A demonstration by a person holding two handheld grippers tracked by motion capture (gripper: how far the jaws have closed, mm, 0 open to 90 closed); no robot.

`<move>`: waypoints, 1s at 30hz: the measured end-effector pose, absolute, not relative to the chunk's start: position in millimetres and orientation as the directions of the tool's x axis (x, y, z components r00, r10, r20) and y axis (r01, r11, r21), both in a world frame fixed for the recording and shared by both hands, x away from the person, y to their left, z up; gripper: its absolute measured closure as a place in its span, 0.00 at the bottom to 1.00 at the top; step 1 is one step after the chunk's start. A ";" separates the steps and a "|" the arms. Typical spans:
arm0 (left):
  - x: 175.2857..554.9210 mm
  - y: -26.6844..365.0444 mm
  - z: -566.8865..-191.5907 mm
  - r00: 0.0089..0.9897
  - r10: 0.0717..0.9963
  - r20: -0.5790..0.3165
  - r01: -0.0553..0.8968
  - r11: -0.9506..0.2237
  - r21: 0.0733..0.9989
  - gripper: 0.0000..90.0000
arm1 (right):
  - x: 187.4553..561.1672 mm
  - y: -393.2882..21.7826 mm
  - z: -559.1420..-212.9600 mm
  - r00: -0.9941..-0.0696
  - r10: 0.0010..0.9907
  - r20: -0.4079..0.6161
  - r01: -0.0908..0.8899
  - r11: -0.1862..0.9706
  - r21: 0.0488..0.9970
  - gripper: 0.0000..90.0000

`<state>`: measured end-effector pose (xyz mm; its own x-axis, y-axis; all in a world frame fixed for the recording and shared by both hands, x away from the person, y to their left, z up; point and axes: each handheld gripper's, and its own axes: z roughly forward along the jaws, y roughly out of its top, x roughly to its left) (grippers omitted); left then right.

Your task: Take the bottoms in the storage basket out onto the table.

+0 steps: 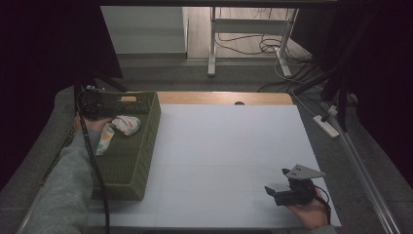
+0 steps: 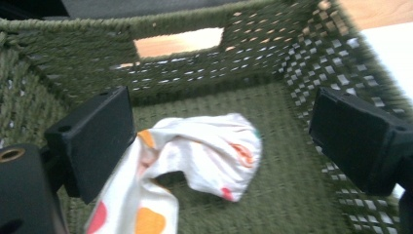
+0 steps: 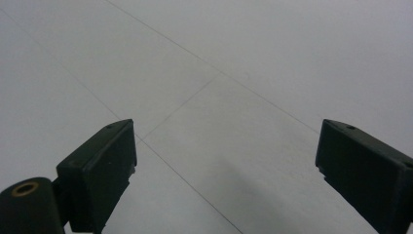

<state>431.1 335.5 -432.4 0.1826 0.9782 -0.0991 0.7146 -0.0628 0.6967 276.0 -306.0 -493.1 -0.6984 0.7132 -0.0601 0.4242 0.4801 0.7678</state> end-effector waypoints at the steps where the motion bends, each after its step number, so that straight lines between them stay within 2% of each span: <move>1: 433.4 336.7 -434.3 0.179 0.978 -0.107 0.721 -0.056 0.691 0.10 | 275.9 -306.2 -493.4 -0.699 0.712 -0.062 0.424 0.483 0.766 0.09; 12: 454.5 343.1 -451.6 0.161 0.980 -0.117 0.759 -0.047 0.650 0.10 | 276.0 -307.2 -493.8 -0.690 0.719 -0.079 0.427 0.493 0.758 0.09; 30: 462.4 343.6 -468.3 0.142 0.982 -0.127 0.794 -0.037 0.607 0.09 | 275.4 -304.9 -494.6 -0.696 0.713 -0.085 0.427 0.507 0.749 0.09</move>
